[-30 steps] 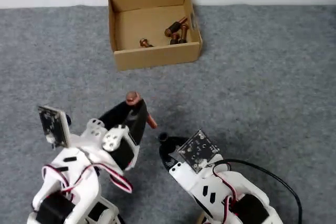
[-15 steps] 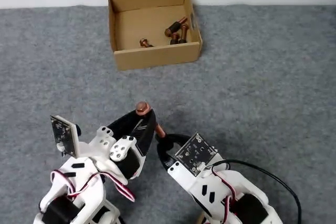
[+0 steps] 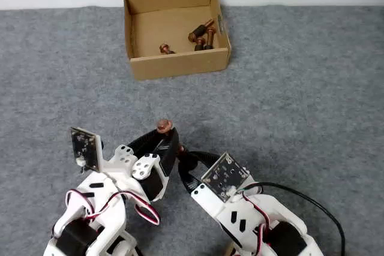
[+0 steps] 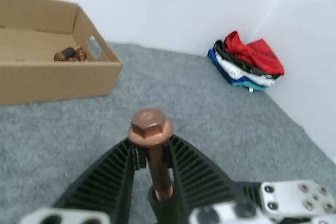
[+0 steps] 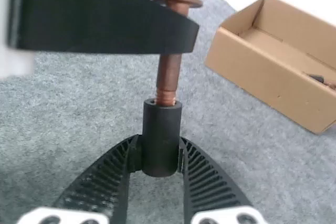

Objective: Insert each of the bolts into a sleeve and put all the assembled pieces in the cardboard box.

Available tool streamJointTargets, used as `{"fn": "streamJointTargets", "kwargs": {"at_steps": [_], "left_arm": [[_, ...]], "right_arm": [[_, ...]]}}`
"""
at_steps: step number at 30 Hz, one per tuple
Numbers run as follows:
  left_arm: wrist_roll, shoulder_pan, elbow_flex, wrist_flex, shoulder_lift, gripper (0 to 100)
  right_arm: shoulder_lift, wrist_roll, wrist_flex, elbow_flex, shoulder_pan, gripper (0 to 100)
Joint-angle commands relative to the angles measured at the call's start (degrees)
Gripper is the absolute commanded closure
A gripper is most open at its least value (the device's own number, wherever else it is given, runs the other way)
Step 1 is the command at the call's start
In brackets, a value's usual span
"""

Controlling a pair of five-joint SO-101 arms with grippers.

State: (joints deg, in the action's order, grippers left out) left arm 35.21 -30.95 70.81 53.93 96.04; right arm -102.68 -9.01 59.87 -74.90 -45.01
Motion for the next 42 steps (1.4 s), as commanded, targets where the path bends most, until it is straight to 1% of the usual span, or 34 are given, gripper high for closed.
{"fn": "streamJointTargets", "kwargs": {"at_steps": [1, 4, 8, 9, 11, 14, 15, 18, 21, 24, 26, 28, 31, 33, 34, 38, 40, 42], "left_arm": [[-0.7, -3.78, -0.66, 3.6, -0.09, 100], [-3.25, -6.77, -0.4, 5.27, -0.26, 100], [-6.42, -7.38, -0.57, 7.12, -0.35, 98], [-7.21, -7.3, -0.66, 8.18, -0.35, 95], [-7.91, -6.59, -0.92, 10.37, -0.35, 87], [-8.26, -3.34, -2.77, 12.84, -0.35, 76], [-9.23, -2.2, -3.56, 13.89, -0.35, 74], [-11.25, 1.23, -6.55, 17.58, -0.35, 74], [-11.34, 2.81, -11.03, 20.57, -0.35, 74], [-11.34, 4.48, -14.99, 21.54, -0.35, 74], [-11.34, 7.65, -16.4, 21.01, -0.35, 75], [-11.34, 12.22, -15.96, 19.6, -0.09, 81], [-11.6, 19.6, -12.79, 17.05, 0.09, 100], [-11.6, 23.12, -9.27, 16.09, 0.09, 98], [-11.69, 24.18, -7.16, 15.82, 0.09, 99], [-11.69, 25.67, 2.86, 11.34, 0.09, 100], [-11.69, 26.64, 7.25, 7.74, 0.09, 100], [-11.69, 27.16, 10.68, 4.84, 0.09, 99]], "right_arm": [[-0.22, -2.73, -1.63, 3.52, -0.22, 99.1], [-0.22, -4.92, -1.71, 3.52, -0.22, 99.1], [-0.31, -5.19, -1.71, 3.52, -0.22, 99.1], [-0.48, -5.19, -1.71, 3.52, -0.22, 99.1], [-0.66, -5.19, -1.71, 3.52, -0.22, 99.1], [-0.75, -5.19, -1.71, 3.52, -0.22, 99.1], [-0.75, -5.19, -1.71, 3.52, -0.22, 99.1], [-0.75, -5.19, -1.71, 3.52, -0.22, 99.1], [-0.75, -5.19, -1.71, 3.52, -0.22, 99.1], [-0.66, -5.01, -1.45, 3.52, 0.22, 99.1], [-0.48, -4.92, -1.45, 3.52, 2.07, 99.1], [-0.31, -2.99, -1.36, 3.6, 5.67, 99.1], [-0.13, 2.46, -1.19, 5.27, 10.77, 99.1], [-0.13, 4.92, -1.1, 6.59, 13.58, 99.1], [-0.04, 5.98, -0.75, 7.12, 15.16, 99.1], [1.19, 10.64, 2.07, 8.53, 22.11, 99.1], [4.44, 13.71, 2.07, 11.08, 24.13, 99.1], [10.51, 16.18, 2.07, 15.74, 24.4, 99.1]]}}
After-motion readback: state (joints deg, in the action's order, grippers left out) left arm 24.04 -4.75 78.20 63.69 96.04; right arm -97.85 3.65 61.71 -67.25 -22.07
